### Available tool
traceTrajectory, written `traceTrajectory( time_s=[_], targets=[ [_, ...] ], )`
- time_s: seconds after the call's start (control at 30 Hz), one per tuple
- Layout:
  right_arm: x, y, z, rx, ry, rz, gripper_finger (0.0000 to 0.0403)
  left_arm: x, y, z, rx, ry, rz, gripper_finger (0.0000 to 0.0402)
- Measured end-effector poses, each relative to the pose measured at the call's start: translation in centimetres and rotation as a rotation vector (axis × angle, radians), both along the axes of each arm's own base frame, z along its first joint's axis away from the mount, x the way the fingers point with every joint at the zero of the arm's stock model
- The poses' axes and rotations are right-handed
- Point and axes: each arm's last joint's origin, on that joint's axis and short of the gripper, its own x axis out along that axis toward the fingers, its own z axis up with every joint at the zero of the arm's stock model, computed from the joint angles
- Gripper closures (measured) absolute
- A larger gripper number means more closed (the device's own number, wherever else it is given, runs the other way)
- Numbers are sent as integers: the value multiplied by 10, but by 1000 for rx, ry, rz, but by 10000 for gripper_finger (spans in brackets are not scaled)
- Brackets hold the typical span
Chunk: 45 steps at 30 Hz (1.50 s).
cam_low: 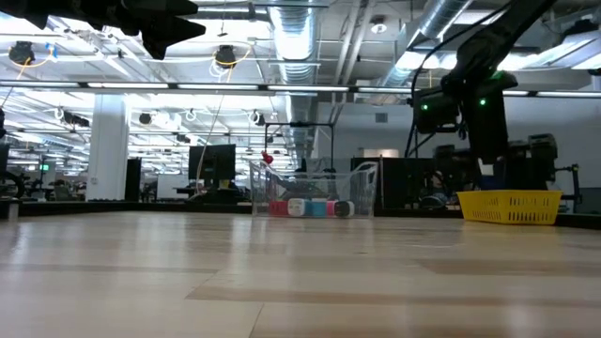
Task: Pick & Place Office items
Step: Put the blue digital clock into the yellow bin, then return to Home Position
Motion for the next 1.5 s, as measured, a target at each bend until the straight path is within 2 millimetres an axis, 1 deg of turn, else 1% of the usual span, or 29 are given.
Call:
traceTrajectory(
  time_s=[0.17, 0.33, 0.6, 0.73, 0.9, 1.03, 1.13, 1.23, 1.33, 1.5],
  targets=[
    [3, -2, -6, 3, 6, 0, 253, 0, 0, 0, -3, 0, 0, 192],
    [3, -2, -6, -2, 6, 0, 249, 0, 0, 0, -3, 0, 0, 192],
    [3, -2, -5, -22, 15, -1, 201, 0, 0, 0, -3, 0, 0, 192],
    [2, -2, -4, -21, 28, 0, 187, 0, 0, 0, -3, 0, 0, 192],
    [0, -1, -4, -19, 54, 5, 183, 0, 0, 0, -3, 0, 0, 192],
    [2, 4, 0, -24, 76, 67, 185, 0, 0, -1, -3, 8, 0, 192],
    [7, 17, 8, -41, 75, 160, 188, 0, 0, -1, 2, 13, 0, 192],
    [13, 36, 21, -107, 46, 274, 193, 0, 0, -1, 20, 16, -2, 192],
    [19, 62, 35, -175, -9, 424, 197, 0, 0, -2, 24, 21, 0, 192],
    [30, 111, 56, -261, -82, 785, 204, -3, 2, -8, 64, 93, 49, 192]
  ],
)
